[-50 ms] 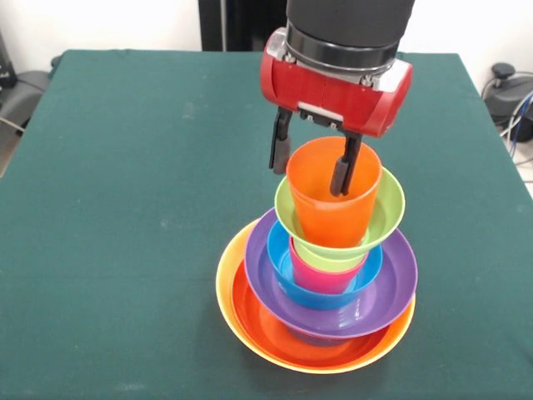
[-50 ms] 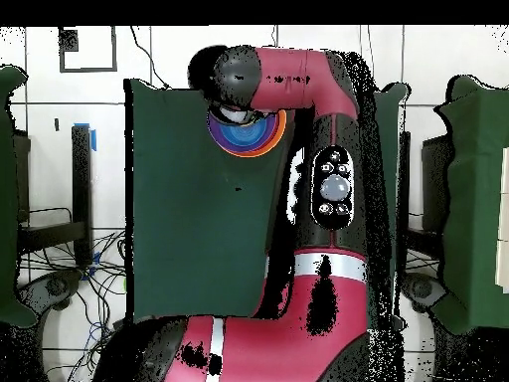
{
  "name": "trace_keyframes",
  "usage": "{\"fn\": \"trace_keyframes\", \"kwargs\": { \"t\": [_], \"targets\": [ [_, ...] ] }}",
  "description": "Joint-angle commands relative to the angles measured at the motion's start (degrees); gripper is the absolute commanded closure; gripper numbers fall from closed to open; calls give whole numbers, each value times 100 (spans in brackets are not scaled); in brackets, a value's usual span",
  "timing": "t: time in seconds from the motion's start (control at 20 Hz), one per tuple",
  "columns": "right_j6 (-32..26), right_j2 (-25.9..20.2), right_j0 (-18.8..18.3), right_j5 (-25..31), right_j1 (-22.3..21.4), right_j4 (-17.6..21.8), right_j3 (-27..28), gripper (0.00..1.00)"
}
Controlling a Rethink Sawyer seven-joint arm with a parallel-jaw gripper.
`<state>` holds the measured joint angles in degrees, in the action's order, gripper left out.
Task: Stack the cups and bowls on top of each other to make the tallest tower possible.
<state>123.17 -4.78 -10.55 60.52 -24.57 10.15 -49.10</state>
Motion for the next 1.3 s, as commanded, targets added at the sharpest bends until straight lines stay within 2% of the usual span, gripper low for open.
{"fn": "trace_keyframes", "kwargs": {
  "t": [0.05, 0.55, 1.0, 1.3],
  "targets": [
    [-391, -256, 145, 1072, -235, -31, -4, 0],
    [-720, -370, 23, 1774, 5, 96, 1000, 0],
    [-756, -299, 0, 1215, -175, 105, 725, 0],
    [-706, -302, 26, 1373, -102, 131, 926, 0]
  ]
}}
